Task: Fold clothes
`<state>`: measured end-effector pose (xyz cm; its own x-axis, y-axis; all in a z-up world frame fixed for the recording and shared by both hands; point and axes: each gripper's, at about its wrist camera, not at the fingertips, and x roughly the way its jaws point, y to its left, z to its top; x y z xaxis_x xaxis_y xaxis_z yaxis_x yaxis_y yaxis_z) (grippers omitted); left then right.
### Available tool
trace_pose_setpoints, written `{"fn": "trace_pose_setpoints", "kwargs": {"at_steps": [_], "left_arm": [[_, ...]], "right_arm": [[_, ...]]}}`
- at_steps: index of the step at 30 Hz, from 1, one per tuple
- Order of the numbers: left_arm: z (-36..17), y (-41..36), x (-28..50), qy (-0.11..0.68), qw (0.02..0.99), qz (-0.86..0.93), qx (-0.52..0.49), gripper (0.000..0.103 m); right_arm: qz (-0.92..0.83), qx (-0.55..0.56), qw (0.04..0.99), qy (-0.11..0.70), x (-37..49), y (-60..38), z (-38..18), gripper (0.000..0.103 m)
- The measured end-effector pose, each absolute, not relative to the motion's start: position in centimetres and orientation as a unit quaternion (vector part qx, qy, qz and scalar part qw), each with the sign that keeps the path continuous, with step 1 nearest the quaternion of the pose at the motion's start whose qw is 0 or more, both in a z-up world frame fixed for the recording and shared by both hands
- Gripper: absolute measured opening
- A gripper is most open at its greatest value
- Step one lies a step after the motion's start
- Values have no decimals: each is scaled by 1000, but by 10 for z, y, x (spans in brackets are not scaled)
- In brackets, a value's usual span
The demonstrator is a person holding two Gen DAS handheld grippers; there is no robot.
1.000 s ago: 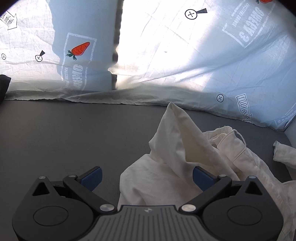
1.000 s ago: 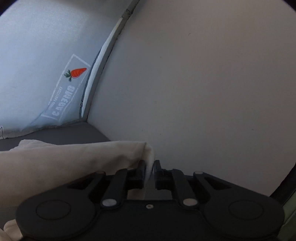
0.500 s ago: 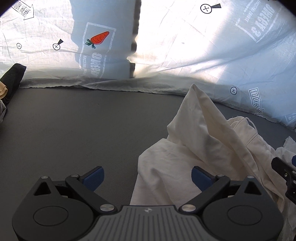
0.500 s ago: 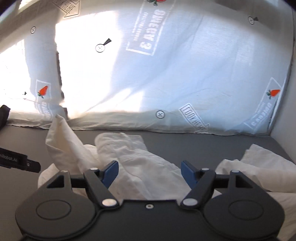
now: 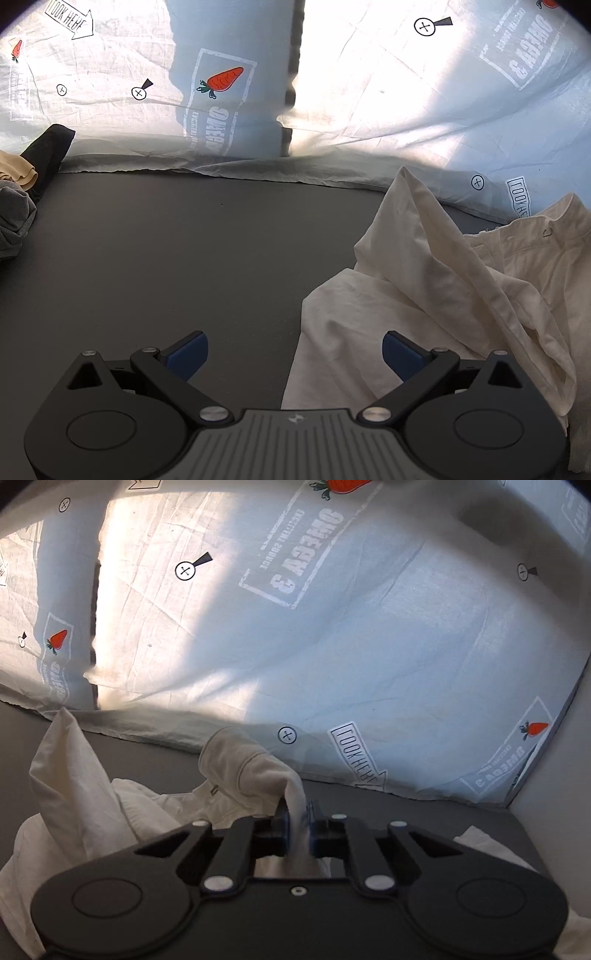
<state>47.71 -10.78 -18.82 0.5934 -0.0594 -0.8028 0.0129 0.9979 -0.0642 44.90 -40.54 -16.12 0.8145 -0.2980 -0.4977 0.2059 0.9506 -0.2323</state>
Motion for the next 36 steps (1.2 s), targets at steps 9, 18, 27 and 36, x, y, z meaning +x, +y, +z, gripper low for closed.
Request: {"fn": "trace_pose_setpoints", "kwargs": {"at_steps": [9,18,27,36], "left_arm": [[-198,-110,480,465,884,-16,-31,100],[-203,-119,479,476,879,-35,-24,100],[-197,-102,471,473,881,-23,-19,100],[-191,-61,449,468,883,-8,-40,100]], "right_arm": [[-536,-142,814,175,420,-565,-85,17],[-309,-29,911,271,378,-502,-153,59],[-132,47,930,341,406,-428,-212,81],[-171,90,921,339,410,-402,-194,8]]}}
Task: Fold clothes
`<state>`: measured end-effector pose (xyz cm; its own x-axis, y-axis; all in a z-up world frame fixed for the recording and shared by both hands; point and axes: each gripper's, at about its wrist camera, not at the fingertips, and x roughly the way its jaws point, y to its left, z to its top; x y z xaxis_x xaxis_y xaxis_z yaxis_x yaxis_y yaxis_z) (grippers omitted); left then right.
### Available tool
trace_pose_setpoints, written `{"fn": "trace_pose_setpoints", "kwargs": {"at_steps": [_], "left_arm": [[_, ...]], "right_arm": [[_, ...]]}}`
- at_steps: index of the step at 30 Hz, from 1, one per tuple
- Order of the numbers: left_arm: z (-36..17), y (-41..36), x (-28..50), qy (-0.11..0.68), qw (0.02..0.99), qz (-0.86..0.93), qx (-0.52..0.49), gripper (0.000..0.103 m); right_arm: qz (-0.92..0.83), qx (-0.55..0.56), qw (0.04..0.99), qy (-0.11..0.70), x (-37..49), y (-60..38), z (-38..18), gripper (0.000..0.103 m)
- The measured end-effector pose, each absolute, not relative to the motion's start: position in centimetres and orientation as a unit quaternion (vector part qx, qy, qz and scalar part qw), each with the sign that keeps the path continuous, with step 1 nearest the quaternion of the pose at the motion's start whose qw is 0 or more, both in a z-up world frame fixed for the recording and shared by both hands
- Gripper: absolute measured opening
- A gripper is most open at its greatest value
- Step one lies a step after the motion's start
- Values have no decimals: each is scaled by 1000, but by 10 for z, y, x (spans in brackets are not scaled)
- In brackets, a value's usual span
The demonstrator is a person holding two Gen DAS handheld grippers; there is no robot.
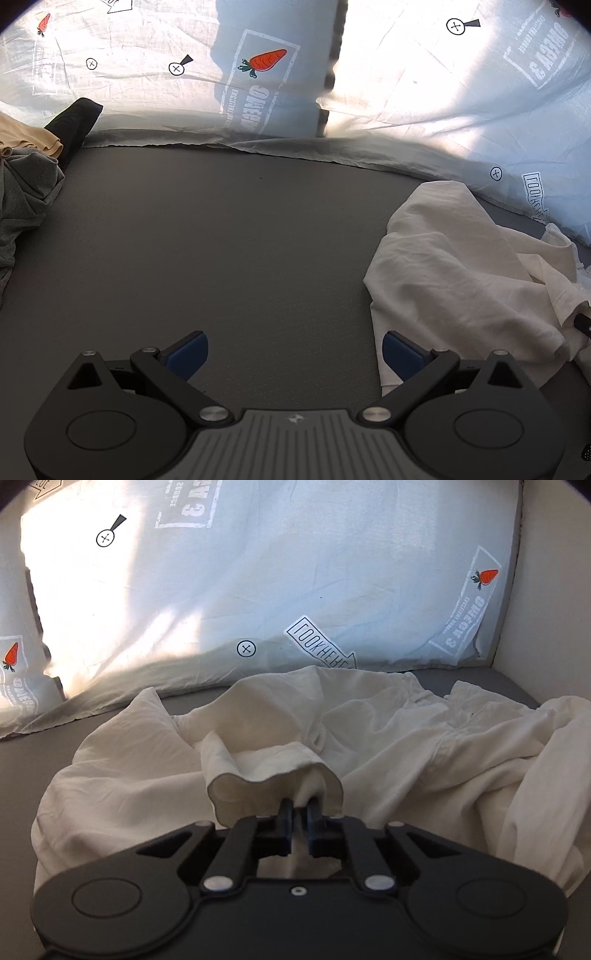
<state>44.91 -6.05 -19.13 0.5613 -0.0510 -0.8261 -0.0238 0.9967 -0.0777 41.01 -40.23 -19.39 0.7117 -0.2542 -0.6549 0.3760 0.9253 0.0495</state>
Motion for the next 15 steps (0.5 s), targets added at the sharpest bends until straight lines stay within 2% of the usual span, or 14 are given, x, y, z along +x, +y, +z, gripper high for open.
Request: {"fn": "trace_pose_setpoints", "kwargs": {"at_steps": [1,6,11,12,14,15], "left_arm": [[-192,-55,446,469,882,-6,-43,100],[-194,-26,433,466,883,9,-62,100],[-193,6,425,459,884,32,-83,100],[-192,11,424,457,884,37,-88,100],[-192,22,422,454,884,44,-100,100],[-192,26,422,453,884,46,-106,100]], "right_arm": [[-150,113,925,329,411,-395,-187,5],[-14,171,943,286,430,-325,-151,4],[197,258,910,257,450,-251,-120,7],[204,257,910,254,449,-245,-116,12],[215,255,909,249,445,-237,-109,50],[208,250,913,246,441,-241,-108,55]]}}
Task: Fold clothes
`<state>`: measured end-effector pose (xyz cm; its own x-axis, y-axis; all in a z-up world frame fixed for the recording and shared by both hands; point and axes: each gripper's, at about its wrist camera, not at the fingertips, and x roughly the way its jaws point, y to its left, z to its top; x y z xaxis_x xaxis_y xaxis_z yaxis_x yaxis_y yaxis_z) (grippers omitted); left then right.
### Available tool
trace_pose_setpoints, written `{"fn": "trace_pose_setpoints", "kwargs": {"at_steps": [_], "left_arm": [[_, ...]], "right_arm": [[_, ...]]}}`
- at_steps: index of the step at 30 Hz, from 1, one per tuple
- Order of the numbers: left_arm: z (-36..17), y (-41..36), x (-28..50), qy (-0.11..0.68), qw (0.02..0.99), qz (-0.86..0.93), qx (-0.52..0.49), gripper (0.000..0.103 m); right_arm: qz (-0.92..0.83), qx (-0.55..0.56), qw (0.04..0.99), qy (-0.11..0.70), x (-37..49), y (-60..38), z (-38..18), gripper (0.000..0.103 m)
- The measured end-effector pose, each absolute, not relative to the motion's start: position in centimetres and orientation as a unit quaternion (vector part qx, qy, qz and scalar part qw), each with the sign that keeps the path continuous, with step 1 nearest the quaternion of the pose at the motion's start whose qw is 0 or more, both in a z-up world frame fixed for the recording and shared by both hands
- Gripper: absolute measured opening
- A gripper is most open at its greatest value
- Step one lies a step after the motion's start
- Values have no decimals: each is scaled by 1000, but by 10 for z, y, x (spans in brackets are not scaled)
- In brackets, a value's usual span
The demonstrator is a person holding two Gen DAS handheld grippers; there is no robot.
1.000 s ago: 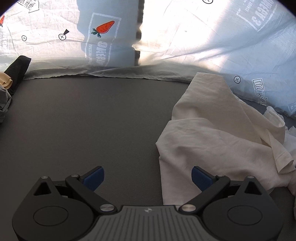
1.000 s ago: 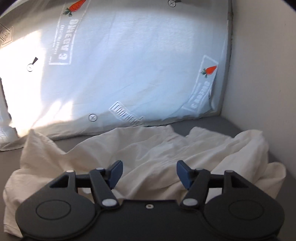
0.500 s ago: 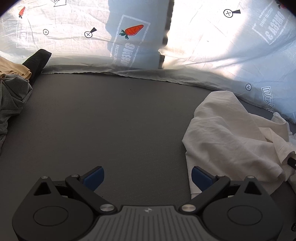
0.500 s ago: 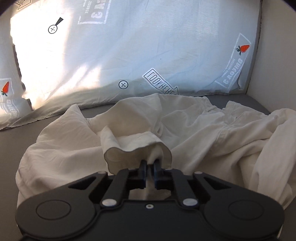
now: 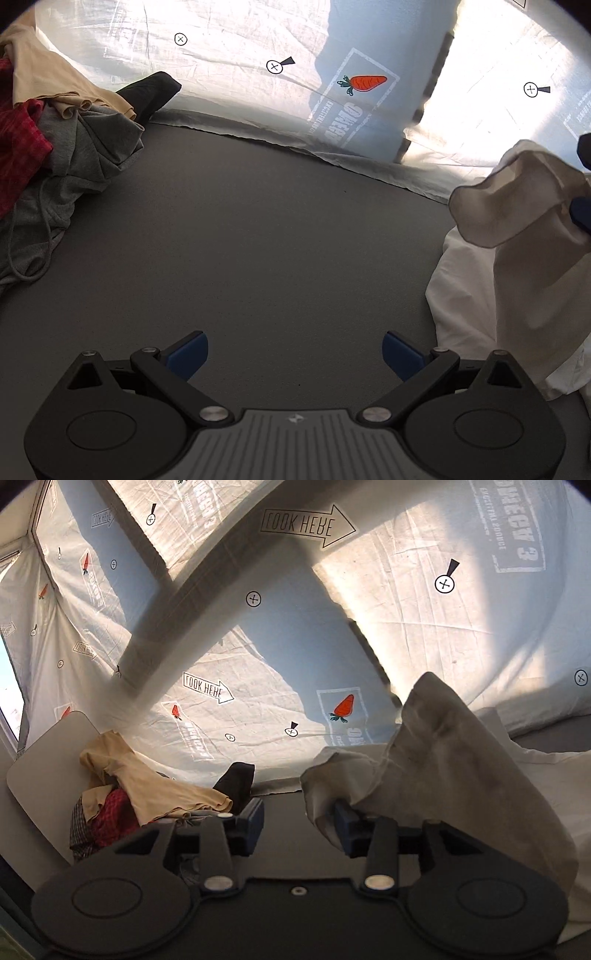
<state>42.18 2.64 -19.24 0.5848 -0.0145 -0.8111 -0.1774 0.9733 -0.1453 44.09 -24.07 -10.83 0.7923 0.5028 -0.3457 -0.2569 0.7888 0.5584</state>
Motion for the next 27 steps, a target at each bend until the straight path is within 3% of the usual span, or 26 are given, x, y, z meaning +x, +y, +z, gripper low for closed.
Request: {"fn": "trace_pose_setpoints", "kwargs": {"at_steps": [7,12,24,25,26,27], "left_arm": [[-203,26,430,460,878,40,-125,100],[-207,7,445,473,867,-2,-160,100],[-245,-32,512,509,815,-11,-276,99],[-250,-33,516,515,808,-4,-287,95],[-254,-34,519,522,800,-1,-295,82],[-258,-34,523,528,794,1,-302,76]], "right_arm": [[86,240,933,254,409,-291,-113,71],[-49,217,931,289,391,-337,-142,74],[-141,262,898,326,384,-394,-195,76],[-144,263,896,328,384,-397,-198,75],[-147,263,894,331,384,-399,-200,75],[-149,262,894,333,383,-401,-202,76]]}}
